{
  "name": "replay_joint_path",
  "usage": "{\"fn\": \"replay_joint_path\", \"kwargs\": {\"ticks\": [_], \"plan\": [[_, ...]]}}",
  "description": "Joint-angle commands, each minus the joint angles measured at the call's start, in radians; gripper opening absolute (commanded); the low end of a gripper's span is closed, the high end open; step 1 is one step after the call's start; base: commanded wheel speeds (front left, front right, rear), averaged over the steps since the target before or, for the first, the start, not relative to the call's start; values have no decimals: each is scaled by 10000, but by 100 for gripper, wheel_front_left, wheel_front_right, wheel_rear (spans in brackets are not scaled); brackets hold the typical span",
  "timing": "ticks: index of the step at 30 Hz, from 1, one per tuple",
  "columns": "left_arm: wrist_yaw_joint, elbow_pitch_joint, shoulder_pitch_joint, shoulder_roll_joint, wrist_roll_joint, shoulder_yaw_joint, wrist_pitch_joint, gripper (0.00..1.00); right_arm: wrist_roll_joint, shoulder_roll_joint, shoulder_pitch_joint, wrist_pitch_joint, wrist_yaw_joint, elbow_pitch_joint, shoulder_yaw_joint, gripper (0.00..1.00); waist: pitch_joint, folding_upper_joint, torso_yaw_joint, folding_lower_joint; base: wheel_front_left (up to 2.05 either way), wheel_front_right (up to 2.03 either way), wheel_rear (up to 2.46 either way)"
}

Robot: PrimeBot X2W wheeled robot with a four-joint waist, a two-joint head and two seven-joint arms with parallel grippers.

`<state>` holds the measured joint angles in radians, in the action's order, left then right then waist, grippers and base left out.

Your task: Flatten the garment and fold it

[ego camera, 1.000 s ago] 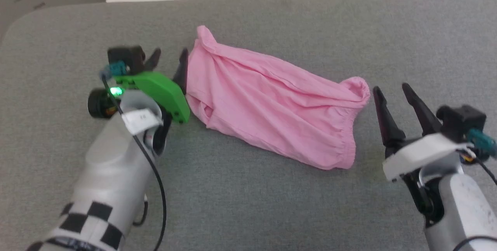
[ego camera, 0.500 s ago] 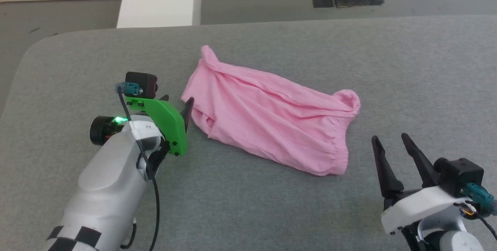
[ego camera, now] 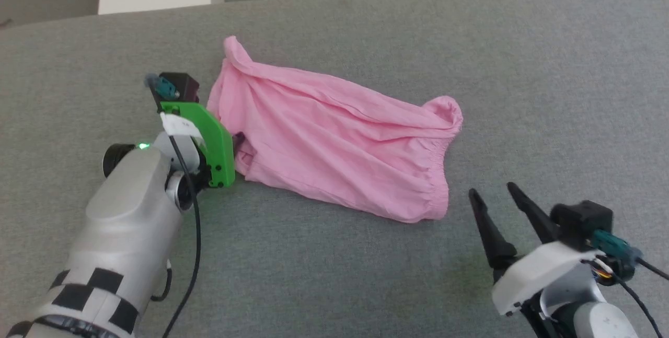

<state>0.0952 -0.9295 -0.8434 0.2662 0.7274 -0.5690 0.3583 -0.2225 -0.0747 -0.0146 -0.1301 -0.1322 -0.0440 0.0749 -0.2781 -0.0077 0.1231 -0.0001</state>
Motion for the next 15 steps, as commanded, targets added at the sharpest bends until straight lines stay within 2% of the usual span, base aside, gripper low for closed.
{"fn": "replay_joint_path", "kwargs": {"ticks": [1, 5, 15], "plan": [[89, -273, 182, -180, 127, -119, 316, 0, -133, -106, -234, -273, 15, 92, 151, 100, -167, 77, 113, 1, 0, 0, 0], [217, -311, 255, -342, 225, -274, 302, 0, -558, -430, -540, -1200, 15, 290, 576, 100, -193, 77, 7, 1, 0, 0, 0], [268, 192, 359, -530, -107, -542, -1241, 0, -1548, -1176, -1518, -3148, 15, 687, 1280, 100, -67, 77, -603, 1, 0, 0, 0]]}}
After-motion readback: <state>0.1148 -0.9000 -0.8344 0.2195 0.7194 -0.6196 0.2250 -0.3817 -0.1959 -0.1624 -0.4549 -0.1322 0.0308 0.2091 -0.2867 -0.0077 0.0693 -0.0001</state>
